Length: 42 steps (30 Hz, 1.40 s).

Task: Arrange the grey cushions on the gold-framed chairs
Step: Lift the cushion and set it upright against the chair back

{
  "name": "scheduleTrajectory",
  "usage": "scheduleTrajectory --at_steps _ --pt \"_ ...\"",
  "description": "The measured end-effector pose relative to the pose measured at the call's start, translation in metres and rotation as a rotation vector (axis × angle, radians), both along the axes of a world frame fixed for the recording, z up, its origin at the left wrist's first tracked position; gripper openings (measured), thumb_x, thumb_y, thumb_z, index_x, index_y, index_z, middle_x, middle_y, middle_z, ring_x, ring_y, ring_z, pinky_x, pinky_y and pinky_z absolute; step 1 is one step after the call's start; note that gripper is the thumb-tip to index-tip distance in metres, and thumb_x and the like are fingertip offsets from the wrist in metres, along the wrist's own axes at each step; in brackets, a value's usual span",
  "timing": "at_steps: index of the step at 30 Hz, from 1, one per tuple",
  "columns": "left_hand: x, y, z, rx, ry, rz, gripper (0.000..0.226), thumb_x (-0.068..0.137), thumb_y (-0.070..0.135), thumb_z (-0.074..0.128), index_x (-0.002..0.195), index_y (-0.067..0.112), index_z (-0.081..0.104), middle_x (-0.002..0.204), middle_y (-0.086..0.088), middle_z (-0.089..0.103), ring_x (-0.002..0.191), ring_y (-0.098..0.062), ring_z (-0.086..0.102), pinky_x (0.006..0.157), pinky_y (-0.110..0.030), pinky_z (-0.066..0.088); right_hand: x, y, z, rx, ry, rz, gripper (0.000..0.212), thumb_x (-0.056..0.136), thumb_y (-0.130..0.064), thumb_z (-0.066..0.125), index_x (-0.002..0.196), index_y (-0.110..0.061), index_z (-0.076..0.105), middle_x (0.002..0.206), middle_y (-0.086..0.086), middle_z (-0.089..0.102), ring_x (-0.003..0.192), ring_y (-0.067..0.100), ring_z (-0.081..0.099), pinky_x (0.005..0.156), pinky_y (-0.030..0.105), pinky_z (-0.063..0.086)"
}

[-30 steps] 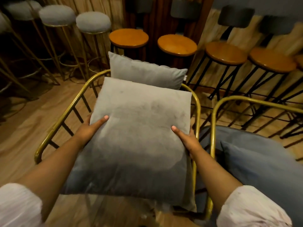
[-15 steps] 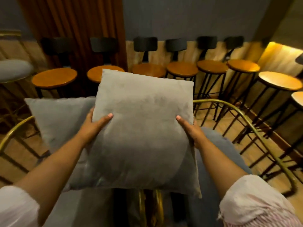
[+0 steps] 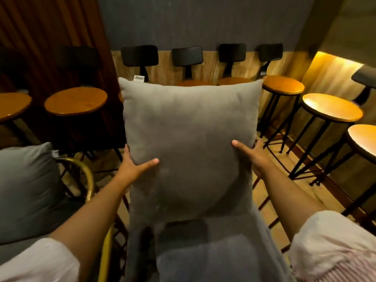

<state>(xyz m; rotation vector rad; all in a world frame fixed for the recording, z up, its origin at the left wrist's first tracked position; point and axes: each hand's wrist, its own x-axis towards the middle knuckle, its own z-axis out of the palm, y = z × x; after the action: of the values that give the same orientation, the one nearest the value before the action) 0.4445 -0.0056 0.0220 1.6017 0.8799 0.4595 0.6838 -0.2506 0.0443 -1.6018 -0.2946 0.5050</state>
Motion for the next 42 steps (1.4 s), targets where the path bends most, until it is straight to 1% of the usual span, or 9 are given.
scheduleTrajectory --at_steps 2,6,10,15,18,24,30,37,42 --pt "0.031 0.001 -0.013 -0.018 -0.011 0.007 0.137 0.034 0.056 0.085 0.148 0.032 0.014 0.148 -0.001 0.038 0.130 -0.022 0.043 0.105 -0.044 0.041 0.031 0.004 -0.008 0.021 0.006 0.015 0.129 0.035 -0.058 0.087 0.140 -0.022 0.022 0.132 0.001 0.048 0.104 0.012 0.053 0.089 0.031 0.044" --pt "0.076 0.007 -0.046 -0.028 0.000 0.054 0.146 0.027 0.067 0.082 0.147 0.035 0.008 0.150 -0.005 0.036 0.136 -0.028 0.039 0.107 -0.051 0.039 0.078 0.012 -0.038 -0.015 0.010 0.032 0.147 0.019 -0.067 0.085 0.143 -0.032 0.014 0.146 0.003 0.038 0.130 0.024 0.040 0.109 0.044 0.036" --pt "0.101 0.013 -0.073 -0.042 0.081 0.083 0.152 0.022 0.069 0.080 0.148 0.036 0.001 0.156 -0.007 0.022 0.140 -0.032 0.029 0.111 -0.053 0.033 0.100 0.016 -0.079 -0.001 0.048 0.067 0.141 0.026 -0.062 0.087 0.145 -0.039 0.014 0.148 0.002 0.036 0.132 0.026 0.037 0.110 0.048 0.036" --pt "0.115 0.015 -0.121 -0.069 0.057 0.101 0.118 0.061 0.046 0.078 0.149 0.033 0.001 0.157 -0.006 0.021 0.141 -0.030 0.029 0.111 -0.047 0.033 0.110 0.017 -0.137 0.034 0.061 0.043 0.118 0.051 -0.039 0.086 0.146 -0.033 0.016 0.145 0.001 0.038 0.131 0.025 0.038 0.107 0.043 0.039" --pt "0.113 0.014 -0.153 -0.105 0.066 0.124 0.115 0.058 0.059 0.072 0.149 0.033 0.007 0.156 -0.007 0.025 0.140 -0.031 0.031 0.111 -0.051 0.033 0.109 0.020 -0.169 -0.003 0.043 0.024 0.115 0.051 -0.041 0.084 0.145 -0.031 0.019 0.145 0.001 0.038 0.130 0.023 0.039 0.104 0.041 0.040" --pt "0.116 0.022 -0.179 -0.158 0.053 0.180 0.106 0.065 0.059 0.070 0.149 0.030 0.012 0.153 -0.007 0.032 0.136 -0.032 0.038 0.109 -0.050 0.037 0.111 0.031 -0.190 -0.075 0.017 0.010 0.124 0.042 -0.061 0.080 0.145 -0.031 0.017 0.134 -0.005 0.039 0.119 0.015 0.039 0.103 0.037 0.039" --pt "0.128 0.025 -0.171 0.004 0.059 0.177 0.077 0.084 0.043 0.059 0.147 0.019 0.021 0.151 -0.007 0.037 0.137 -0.026 0.038 0.105 -0.031 0.033 0.122 0.041 -0.178 -0.122 -0.014 -0.054 0.103 0.060 -0.064 0.070 0.143 -0.028 0.022 0.142 0.002 0.043 0.123 0.020 0.043 0.108 0.043 0.037" --pt "0.129 0.024 -0.184 -0.111 0.150 0.138 0.104 0.070 0.063 0.061 0.151 0.025 0.008 0.156 -0.009 0.028 0.138 -0.033 0.034 0.112 -0.048 0.032 0.116 0.034 -0.194 -0.182 0.046 -0.029 0.125 0.044 -0.078 0.066 0.147 -0.032 0.012 0.151 0.003 0.033 0.135 0.027 0.036 0.110 0.045 0.034" --pt "0.132 0.012 -0.181 -0.029 0.117 0.196 0.100 0.081 0.053 0.059 0.151 0.026 -0.007 0.159 -0.008 0.018 0.143 -0.030 0.026 0.116 -0.041 0.025 0.104 0.038 -0.194 -0.137 -0.017 -0.075 0.102 0.072 -0.062 0.062 0.150 -0.028 0.006 0.157 0.002 0.023 0.142 0.025 0.027 0.117 0.042 0.025"
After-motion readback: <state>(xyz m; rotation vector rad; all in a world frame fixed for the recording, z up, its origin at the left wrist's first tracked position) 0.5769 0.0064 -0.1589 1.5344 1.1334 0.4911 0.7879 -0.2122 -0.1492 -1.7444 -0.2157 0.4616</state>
